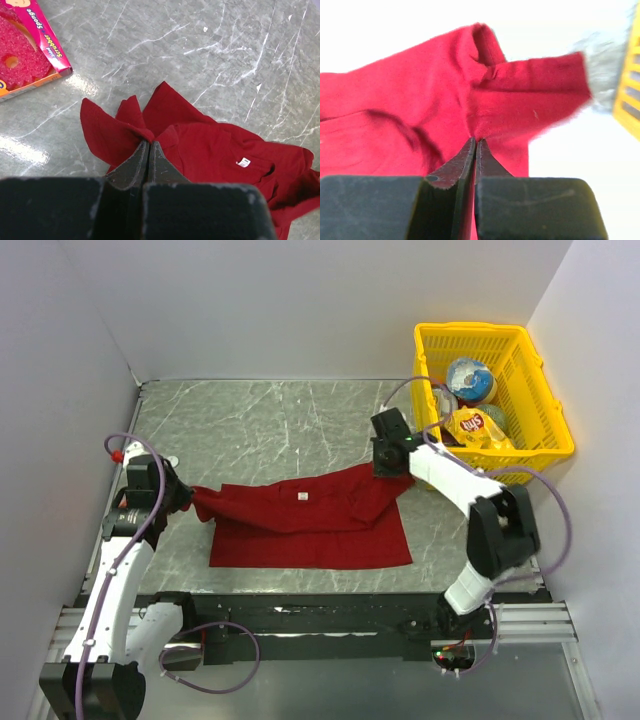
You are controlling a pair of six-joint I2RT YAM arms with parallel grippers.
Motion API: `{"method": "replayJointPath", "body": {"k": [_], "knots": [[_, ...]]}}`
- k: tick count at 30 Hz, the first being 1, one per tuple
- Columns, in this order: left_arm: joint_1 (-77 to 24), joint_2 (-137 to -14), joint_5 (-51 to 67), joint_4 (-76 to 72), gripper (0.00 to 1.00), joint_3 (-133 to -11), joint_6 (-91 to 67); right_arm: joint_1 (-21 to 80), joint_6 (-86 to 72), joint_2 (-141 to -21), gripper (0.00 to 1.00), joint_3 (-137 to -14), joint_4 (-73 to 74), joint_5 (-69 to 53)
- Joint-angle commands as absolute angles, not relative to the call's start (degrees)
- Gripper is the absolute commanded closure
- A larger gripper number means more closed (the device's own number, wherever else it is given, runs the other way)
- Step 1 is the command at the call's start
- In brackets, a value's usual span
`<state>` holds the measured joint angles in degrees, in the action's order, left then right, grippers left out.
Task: Pin the brooch onto the clothing
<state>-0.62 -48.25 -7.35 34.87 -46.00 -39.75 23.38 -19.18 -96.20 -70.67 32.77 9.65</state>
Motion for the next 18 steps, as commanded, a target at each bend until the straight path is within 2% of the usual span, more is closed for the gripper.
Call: {"method": "replayJointPath", "body": {"k": [1, 7, 13, 18], "knots": [[-0.4, -48.0, -7.6, 32.5, 0.99, -48.5, -38.1, 23.6, -17.9, -84.0, 1.0, -71.1, 33.0, 11.1], [-0.4, -46.1, -6.7, 31.9, 0.99, -57.1, -35.2, 23.5, -16.1, -67.6, 1.0, -70.1, 28.9, 6.0], [-0.4, -39.7, -4.5, 32.1, 0.99, -67.0, -31.1, 23.5, -11.7, -49.0, 1.0, -68.5, 23.9, -2.3], [-0.4, -33.4, -3.0, 35.5, 0.99, -77.4, -27.2, 23.4, -9.6, -38.9, 1.0, -70.9, 24.3, -7.5]]}}
